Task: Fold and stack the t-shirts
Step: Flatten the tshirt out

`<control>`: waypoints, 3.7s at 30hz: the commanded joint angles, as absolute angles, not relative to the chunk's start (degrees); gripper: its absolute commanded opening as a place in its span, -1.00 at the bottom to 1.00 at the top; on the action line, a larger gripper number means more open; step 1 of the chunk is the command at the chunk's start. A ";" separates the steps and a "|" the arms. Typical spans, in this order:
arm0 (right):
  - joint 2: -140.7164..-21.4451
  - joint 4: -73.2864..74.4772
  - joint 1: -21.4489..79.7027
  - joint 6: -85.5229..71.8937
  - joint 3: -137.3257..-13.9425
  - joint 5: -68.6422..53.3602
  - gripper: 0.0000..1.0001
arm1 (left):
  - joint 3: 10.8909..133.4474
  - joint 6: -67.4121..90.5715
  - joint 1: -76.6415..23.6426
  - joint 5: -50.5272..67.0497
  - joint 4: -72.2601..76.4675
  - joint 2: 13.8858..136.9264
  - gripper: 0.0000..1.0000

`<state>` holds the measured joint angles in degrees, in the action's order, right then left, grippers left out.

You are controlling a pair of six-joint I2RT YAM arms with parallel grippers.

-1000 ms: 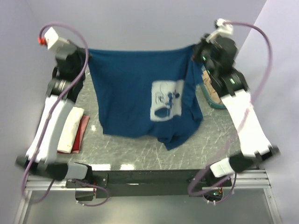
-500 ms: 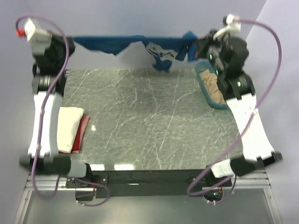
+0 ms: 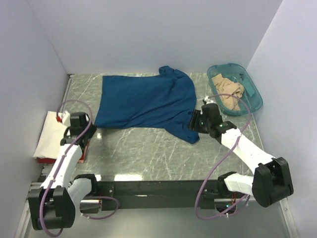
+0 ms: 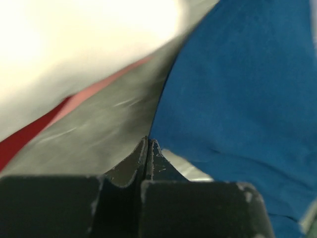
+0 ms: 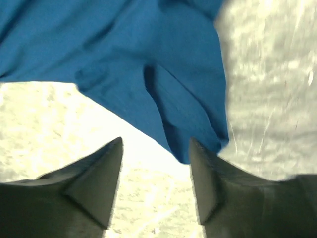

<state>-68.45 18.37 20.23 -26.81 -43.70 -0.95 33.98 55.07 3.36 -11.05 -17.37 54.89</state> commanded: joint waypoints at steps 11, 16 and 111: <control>-70.22 13.79 16.09 -33.57 -43.77 7.47 0.34 | 31.81 58.36 3.78 -15.82 -21.44 47.10 -0.99; -71.63 11.44 14.06 -35.68 -40.45 4.84 0.25 | 34.19 58.89 3.69 -13.19 -23.03 48.78 -0.99; -74.18 6.25 23.90 -42.01 -37.71 0.27 -0.13 | 28.30 58.18 4.92 -12.39 -26.37 49.04 -0.84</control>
<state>-72.95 12.32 23.18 -41.41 -35.97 1.10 28.27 58.02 4.69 -11.90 -27.66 49.36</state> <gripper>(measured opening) 0.436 0.087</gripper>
